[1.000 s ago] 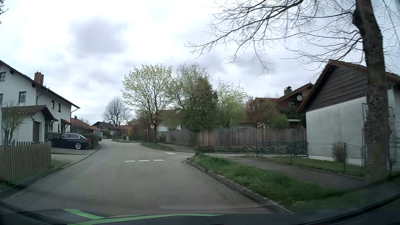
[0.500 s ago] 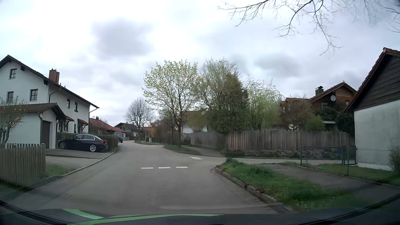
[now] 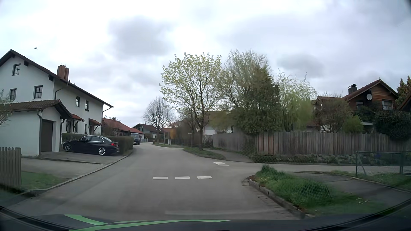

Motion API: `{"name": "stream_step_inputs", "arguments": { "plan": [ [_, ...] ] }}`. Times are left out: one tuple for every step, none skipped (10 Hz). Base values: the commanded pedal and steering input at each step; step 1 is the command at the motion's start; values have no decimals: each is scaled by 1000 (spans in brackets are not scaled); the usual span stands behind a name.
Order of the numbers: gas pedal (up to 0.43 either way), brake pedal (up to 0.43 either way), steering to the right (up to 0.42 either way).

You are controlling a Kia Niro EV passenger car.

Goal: Follow the waypoints while adhering to traffic rules and regulations

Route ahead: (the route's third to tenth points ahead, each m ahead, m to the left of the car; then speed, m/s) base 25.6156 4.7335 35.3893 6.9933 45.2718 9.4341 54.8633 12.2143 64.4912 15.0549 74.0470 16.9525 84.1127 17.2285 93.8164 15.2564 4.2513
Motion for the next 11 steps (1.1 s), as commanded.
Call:
{"name": "stream_step_inputs", "arguments": {
  "plan": [
    [0, 0, -103],
    [0, 0, -97],
    [0, 0, -92],
    [0, 0, -85],
    [0, 0, -79],
    [0, 0, -73],
    [0, 0, -65],
    [0, 0, -58],
    [0, 0, -55],
    [0, 0, -54],
    [0, 0, -54]
  ]
}}
